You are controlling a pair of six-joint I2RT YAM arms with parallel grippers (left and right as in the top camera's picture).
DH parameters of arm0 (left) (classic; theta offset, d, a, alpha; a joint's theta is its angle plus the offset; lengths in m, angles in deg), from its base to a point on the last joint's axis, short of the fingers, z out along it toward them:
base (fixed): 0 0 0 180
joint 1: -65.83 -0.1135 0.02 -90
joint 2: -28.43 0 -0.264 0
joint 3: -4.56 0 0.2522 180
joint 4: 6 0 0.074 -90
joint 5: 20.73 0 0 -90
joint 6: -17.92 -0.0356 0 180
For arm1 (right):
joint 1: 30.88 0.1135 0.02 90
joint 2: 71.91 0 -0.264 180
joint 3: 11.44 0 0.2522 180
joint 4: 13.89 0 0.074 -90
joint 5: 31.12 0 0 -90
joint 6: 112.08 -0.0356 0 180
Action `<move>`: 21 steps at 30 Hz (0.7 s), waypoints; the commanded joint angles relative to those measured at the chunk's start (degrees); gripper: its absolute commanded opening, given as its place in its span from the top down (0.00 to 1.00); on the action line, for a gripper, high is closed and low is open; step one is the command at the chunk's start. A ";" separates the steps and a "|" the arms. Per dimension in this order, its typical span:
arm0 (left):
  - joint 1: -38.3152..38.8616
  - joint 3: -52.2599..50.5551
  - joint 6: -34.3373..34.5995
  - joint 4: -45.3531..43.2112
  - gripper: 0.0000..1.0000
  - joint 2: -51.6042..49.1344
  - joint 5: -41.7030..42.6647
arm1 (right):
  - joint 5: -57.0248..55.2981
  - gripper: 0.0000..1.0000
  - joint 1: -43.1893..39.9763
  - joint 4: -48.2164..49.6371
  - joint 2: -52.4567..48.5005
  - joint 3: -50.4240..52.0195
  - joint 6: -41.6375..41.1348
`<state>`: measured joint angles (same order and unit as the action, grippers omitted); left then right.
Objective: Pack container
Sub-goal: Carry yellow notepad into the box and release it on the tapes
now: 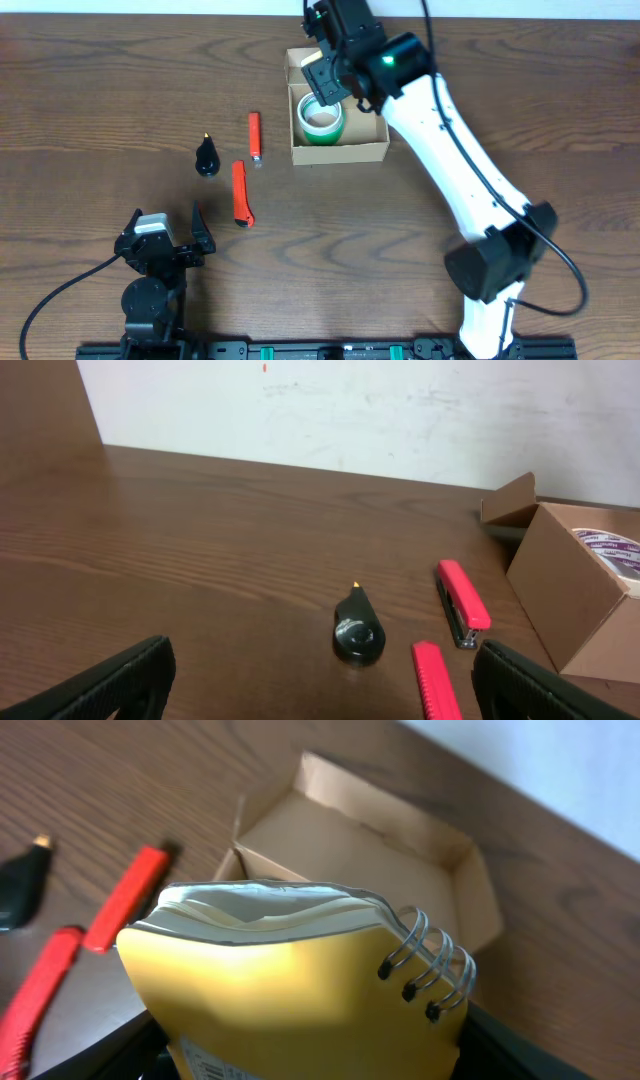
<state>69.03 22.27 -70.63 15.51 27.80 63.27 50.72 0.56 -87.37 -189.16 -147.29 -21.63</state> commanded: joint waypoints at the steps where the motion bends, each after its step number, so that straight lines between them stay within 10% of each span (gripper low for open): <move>1: 0.09 -1.01 0.00 2.12 0.04 0.37 -0.57 | -1.51 0.69 0.04 0.66 -5.01 -0.83 -0.85; 21: 0.09 -1.01 0.00 2.12 0.04 0.37 -0.57 | 3.10 0.67 0.33 1.18 -15.45 -0.83 -1.29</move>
<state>69.03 22.27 -70.63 15.51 27.80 63.27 51.68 0.54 -85.84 -204.04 -147.31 -21.67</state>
